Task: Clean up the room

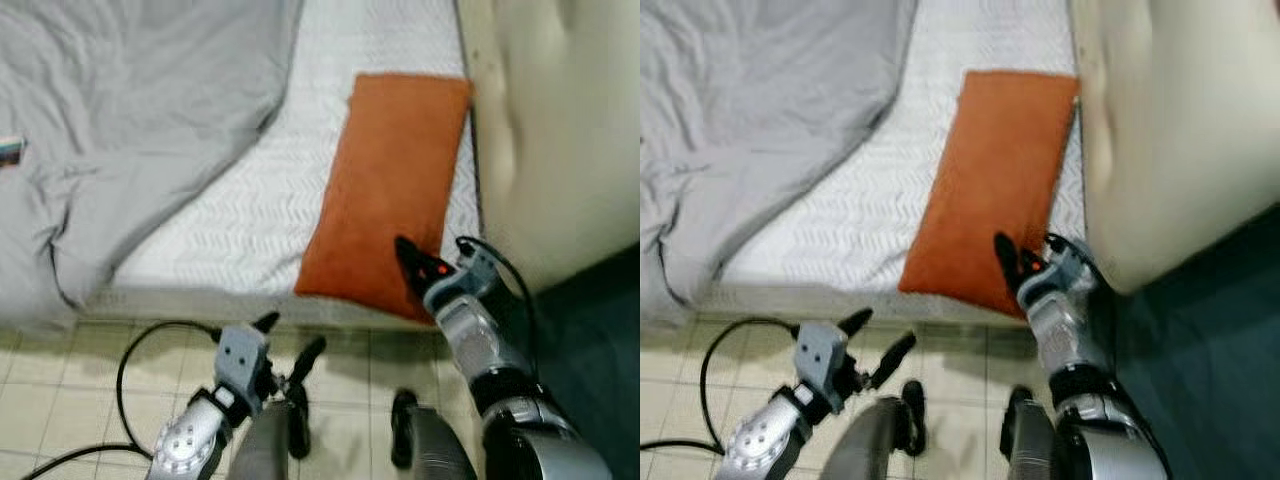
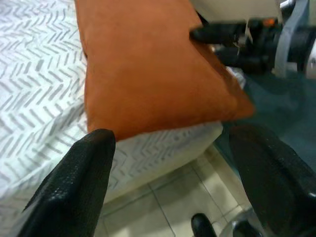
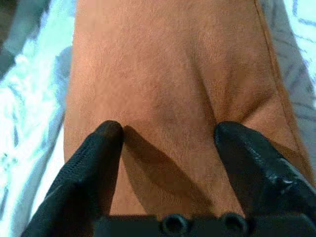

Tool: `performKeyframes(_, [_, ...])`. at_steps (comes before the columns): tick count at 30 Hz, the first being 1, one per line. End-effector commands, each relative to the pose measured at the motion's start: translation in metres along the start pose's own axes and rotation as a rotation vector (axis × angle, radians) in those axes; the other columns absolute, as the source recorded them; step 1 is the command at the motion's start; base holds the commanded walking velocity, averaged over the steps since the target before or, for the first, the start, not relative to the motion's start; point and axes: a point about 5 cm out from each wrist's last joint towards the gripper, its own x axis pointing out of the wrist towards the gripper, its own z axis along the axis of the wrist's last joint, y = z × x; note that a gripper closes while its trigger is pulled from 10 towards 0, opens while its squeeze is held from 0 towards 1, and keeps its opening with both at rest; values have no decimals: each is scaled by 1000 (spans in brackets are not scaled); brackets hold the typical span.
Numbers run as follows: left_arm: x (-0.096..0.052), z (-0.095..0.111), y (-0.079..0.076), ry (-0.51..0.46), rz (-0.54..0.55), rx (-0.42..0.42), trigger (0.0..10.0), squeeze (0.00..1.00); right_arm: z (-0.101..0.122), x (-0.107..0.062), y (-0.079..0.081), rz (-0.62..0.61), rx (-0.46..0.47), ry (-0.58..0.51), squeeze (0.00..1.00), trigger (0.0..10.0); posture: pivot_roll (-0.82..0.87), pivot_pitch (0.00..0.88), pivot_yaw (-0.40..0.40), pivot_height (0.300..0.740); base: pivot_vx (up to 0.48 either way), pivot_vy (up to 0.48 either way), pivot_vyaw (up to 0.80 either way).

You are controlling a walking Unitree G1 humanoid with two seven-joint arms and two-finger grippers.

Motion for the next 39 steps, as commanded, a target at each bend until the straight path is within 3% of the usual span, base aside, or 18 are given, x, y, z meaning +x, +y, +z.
performKeyframes(1, [-4,1,-3,16,3,1,10000,0,-42,-9,-6,-27,13,163,0,0,-38,453,82,740,0,0,0])
performKeyframes(6, [-3,4,-11,26,-8,-65,10000,0,-47,-4,5,12,68,187,0,0,-33,451,81,740,0,0,0])
performKeyframes(15, [-5,4,-17,52,9,-42,10000,0,-48,2,15,51,26,184,0,0,-27,459,72,740,0,0,0])
performKeyframes(19, [-4,5,-13,57,31,-7,10000,0,-36,9,26,87,-12,136,0,0,-29,453,70,740,0,0,0])
performKeyframes(21, [-2,5,-10,69,53,39,10000,0,-21,17,39,121,-40,81,0,0,-34,448,67,740,0,0,0])
performKeyframes(26, [1,5,-9,65,67,51,10000,0,-7,23,46,126,-28,31,0,0,-38,442,65,740,0,0,0])
performKeyframes(27, [3,6,-8,57,79,63,10000,0,6,27,51,131,-36,-17,0,0,-36,427,61,740,0,0,0])
performKeyframes(29, [4,6,-7,55,84,67,10000,0,12,29,53,131,-48,-35,0,0,-36,427,61,740,0,0,0])
performKeyframes(34, [8,7,-2,50,102,84,10000,0,54,34,59,59,-337,-189,0,0,-38,407,54,740,0,0,0])
performKeyframes(37, [9,7,-1,50,107,86,10000,0,68,32,52,-19,-443,-231,0,0,-37,407,53,740,0,0,0])
performKeyframes(39, [9,6,-1,52,104,93,10000,0,75,29,42,-92,-563,-251,0,0,-34,409,53,740,0,0,0])
